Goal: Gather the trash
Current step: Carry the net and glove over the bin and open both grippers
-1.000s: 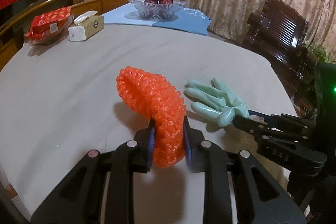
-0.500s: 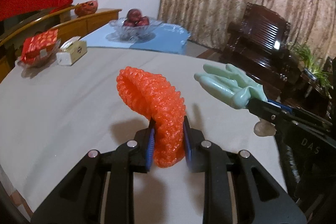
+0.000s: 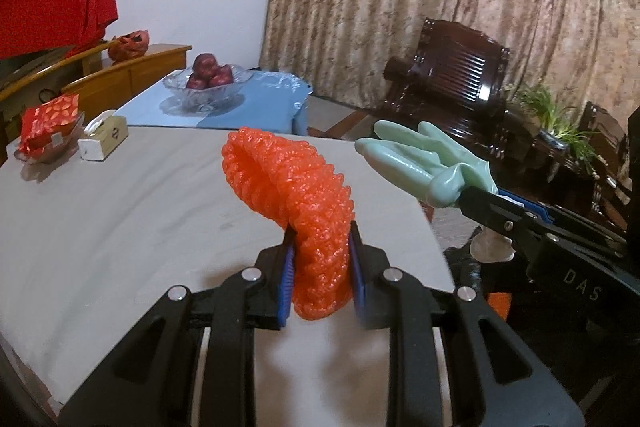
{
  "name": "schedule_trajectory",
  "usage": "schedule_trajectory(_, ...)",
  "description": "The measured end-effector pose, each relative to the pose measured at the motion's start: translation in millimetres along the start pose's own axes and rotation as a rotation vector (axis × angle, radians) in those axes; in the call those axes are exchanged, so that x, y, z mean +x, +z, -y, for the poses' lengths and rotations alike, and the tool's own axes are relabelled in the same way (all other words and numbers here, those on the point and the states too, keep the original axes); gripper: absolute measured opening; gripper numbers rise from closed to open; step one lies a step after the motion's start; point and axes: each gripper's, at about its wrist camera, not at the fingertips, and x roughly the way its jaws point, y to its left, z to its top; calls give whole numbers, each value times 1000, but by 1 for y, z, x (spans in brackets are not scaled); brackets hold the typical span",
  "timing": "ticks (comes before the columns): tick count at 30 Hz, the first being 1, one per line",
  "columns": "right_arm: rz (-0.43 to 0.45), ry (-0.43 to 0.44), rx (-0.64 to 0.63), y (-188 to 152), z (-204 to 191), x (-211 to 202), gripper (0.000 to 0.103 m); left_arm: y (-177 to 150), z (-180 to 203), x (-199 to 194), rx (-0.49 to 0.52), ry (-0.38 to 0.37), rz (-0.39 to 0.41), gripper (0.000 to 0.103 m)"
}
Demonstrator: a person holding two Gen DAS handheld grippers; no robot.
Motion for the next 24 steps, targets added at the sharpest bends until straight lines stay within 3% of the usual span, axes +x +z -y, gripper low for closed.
schedule_trajectory(24,126,-110,49,-6,45,-103,28,5,87,-34,101,-118,63,23)
